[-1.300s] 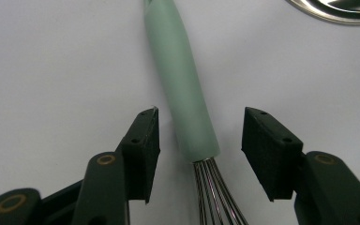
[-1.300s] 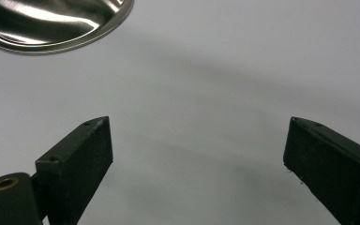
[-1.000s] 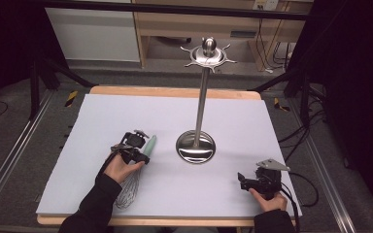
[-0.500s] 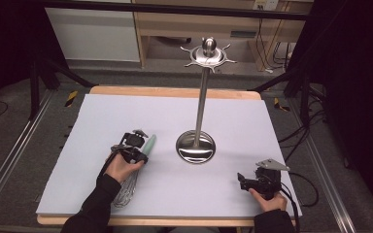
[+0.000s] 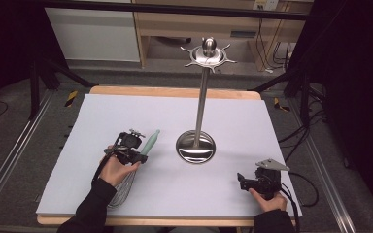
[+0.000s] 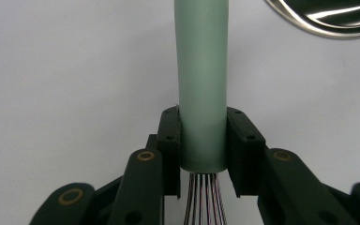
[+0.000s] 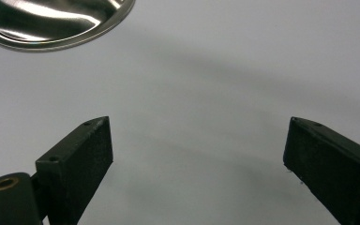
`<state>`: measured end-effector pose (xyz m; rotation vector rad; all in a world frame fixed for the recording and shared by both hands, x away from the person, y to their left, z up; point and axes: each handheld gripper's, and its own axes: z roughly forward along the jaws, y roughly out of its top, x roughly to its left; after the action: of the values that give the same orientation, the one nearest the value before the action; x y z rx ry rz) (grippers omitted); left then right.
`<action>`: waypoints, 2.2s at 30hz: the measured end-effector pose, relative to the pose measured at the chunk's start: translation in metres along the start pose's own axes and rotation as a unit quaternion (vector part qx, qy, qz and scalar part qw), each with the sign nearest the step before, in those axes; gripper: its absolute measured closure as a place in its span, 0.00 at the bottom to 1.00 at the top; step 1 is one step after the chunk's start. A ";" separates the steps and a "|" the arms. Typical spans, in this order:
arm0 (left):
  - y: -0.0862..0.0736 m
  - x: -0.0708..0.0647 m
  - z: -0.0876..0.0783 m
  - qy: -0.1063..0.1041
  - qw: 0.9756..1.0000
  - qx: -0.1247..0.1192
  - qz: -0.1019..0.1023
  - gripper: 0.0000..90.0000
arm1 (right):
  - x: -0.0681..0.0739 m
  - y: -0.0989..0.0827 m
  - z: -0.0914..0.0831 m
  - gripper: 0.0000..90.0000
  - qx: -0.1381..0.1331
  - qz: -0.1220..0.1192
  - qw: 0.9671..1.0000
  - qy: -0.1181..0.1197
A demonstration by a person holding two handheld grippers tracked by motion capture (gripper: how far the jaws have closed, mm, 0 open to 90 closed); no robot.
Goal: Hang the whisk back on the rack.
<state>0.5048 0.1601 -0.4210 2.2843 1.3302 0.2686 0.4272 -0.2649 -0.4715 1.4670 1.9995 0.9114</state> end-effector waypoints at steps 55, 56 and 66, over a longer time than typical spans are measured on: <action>-0.058 0.006 -0.103 -0.019 0.966 -0.259 0.006 0.77 | 0.001 0.000 0.000 0.10 0.003 -0.008 1.000 -0.001; -0.058 0.006 -0.103 -0.019 0.966 -0.259 0.006 0.77 | 0.001 0.000 0.000 0.10 0.003 -0.008 1.000 -0.001; -0.057 0.000 -0.115 -0.027 0.954 -0.298 0.023 0.77 | 0.000 0.000 -0.001 0.10 -0.002 -0.008 1.000 -0.003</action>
<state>0.4157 0.2188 -0.3497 1.7957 0.9937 0.5381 0.4266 -0.2646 -0.4709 1.4484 2.0022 0.9026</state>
